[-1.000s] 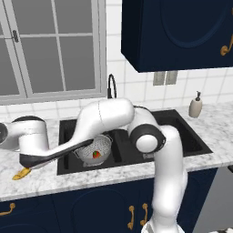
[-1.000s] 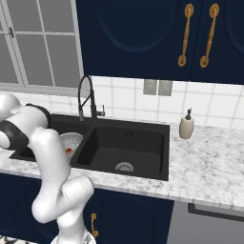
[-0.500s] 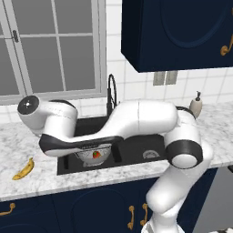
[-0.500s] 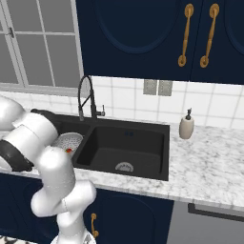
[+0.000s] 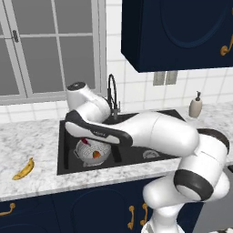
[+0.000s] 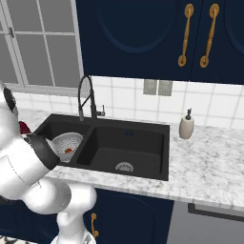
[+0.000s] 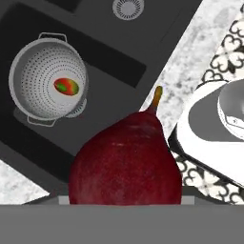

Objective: Put the colander in the sink, put the pear, mango, banana in the colander, and turn on the sink faucet and pour water over the colander.

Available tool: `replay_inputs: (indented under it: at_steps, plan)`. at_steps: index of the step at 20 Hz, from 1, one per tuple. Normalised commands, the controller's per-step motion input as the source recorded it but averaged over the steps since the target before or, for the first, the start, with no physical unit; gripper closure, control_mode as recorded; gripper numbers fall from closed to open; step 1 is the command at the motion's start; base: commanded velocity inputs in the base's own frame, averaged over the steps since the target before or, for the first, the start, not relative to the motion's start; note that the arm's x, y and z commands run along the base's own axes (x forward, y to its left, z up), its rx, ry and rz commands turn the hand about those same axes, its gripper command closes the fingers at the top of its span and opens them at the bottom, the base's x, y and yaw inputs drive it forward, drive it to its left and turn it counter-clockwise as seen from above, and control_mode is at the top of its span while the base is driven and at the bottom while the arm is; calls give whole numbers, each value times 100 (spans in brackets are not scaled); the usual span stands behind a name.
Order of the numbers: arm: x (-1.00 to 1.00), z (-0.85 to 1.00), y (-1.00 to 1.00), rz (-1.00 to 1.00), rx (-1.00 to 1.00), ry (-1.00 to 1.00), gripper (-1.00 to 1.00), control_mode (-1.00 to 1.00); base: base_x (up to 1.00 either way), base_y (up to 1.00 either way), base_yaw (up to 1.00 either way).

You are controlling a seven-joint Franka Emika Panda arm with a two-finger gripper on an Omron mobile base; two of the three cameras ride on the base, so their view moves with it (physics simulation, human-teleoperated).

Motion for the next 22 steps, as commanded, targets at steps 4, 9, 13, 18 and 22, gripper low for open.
replay_inputs:
  at_steps: [4,9,13,18,22]
  plan:
    - [78,-15,-90,-17,-2,50,100,-100,0,0,0]
    - [98,-33,-29,-8,-17,32,100,-100,0,0,0]
    - [75,-59,14,0,-37,7,100,-100,0,0,0]
    - [62,-72,23,0,-25,-22,100,-100,0,0,0]
    - [26,-71,4,1,-3,-40,100,-100,0,0,0]
